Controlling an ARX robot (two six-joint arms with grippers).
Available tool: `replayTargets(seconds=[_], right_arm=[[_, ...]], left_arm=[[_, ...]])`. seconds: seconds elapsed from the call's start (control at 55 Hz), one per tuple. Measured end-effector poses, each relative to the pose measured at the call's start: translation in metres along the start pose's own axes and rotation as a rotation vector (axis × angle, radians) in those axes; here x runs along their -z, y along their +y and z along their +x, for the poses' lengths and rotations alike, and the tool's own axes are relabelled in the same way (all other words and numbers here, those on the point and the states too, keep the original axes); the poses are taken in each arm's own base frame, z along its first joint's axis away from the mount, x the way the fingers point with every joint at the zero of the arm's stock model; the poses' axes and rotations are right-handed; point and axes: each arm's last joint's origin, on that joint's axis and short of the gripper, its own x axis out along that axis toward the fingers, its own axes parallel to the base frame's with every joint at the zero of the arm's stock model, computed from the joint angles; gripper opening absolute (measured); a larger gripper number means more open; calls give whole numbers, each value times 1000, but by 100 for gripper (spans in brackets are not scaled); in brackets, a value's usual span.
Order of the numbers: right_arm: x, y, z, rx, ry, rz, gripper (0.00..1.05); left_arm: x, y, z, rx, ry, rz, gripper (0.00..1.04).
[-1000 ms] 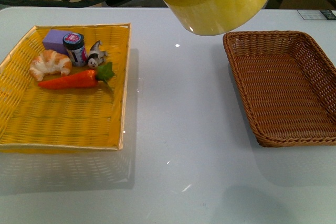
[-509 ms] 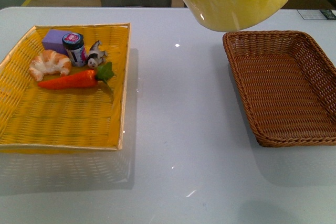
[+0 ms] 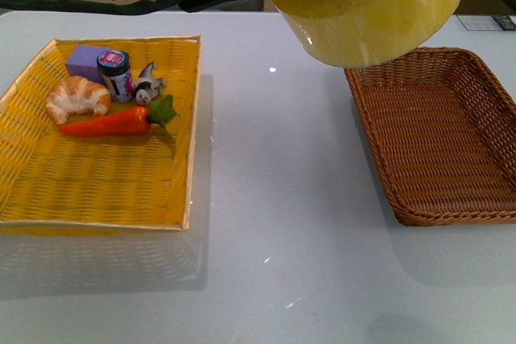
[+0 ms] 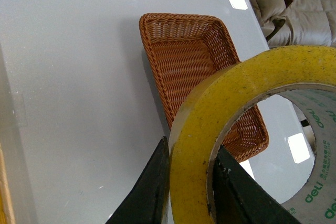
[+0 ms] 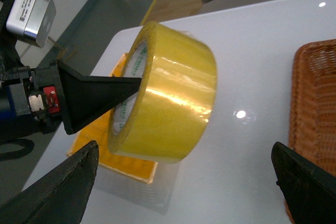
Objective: Move tape to another basket
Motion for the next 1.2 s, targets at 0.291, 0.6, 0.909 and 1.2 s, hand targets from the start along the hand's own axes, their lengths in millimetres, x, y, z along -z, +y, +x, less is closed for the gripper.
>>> replayTargets(seconds=[0.291,0.6,0.909,1.2], right_arm=[[1,-6,24,-73,29,72,96],[-2,-10,43,-113,48,163,96],[3,-9,54,-118,65,221,68],[1,-7,54,-130,50,283,48]], left_arm=[[0,0,0,11,8,3,15],[0,0,0,12,9,2,15],[0,-1,0,28,14,2,15],[1,0,-3,36,8,-5,15]])
